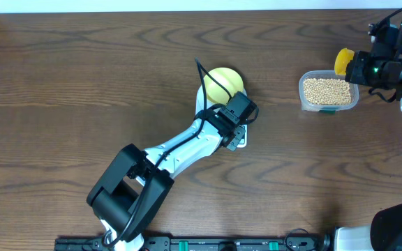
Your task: Scoop item into bowl and weigh 50g on scale
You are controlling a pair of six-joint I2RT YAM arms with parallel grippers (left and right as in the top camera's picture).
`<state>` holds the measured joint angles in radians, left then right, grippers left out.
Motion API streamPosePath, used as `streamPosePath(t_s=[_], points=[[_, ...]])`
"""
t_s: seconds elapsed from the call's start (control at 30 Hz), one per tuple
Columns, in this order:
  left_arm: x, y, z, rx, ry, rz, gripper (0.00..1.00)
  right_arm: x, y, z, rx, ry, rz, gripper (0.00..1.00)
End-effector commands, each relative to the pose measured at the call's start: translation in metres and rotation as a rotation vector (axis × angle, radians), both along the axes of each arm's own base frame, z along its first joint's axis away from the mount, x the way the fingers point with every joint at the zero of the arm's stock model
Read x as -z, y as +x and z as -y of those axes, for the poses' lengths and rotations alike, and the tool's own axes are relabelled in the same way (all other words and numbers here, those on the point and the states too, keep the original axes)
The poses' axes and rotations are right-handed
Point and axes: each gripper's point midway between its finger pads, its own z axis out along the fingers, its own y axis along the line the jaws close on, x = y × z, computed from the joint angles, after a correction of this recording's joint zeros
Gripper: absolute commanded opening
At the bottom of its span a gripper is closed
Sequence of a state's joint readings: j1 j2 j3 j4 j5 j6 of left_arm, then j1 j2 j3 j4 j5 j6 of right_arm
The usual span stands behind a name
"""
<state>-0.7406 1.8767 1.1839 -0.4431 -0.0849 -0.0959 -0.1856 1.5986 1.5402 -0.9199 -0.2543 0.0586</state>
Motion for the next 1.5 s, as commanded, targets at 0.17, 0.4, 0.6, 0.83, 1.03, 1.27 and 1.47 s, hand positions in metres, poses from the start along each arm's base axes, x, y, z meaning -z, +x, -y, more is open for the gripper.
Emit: streamPosePath(t_s=[0.17,0.4,0.6,0.83,1.03,1.27,1.47], points=[[0.004,0.001,-0.004,0.007,0.017,0.007,0.08,-0.007,0.002,-0.003,-0.020,-0.007,0.021,0.01],[0.015,-0.001,-0.007,0.004,0.033,-0.012,0.08,-0.007,0.002,-0.003,-0.020,-0.006,0.021,0.01],[0.019,-0.004,-0.009,0.003,0.042,-0.022,0.08,-0.007,0.002,-0.003,-0.020,-0.006,0.021,0.01],[0.032,-0.009,-0.013,-0.003,0.061,-0.049,0.08,-0.007,0.002,-0.003,-0.020,-0.007,0.021,0.01],[0.039,-0.016,-0.016,0.002,0.067,-0.079,0.08,-0.007,0.002,-0.003,-0.021,-0.007,0.021,0.01],[0.027,-0.012,-0.012,0.005,0.046,-0.054,0.08,-0.007,0.002,-0.002,-0.020,-0.007,0.022,0.01],[-0.022,-0.002,-0.003,0.006,-0.039,0.042,0.08,-0.008,0.003,-0.002,-0.020,-0.008,0.024,0.01]])
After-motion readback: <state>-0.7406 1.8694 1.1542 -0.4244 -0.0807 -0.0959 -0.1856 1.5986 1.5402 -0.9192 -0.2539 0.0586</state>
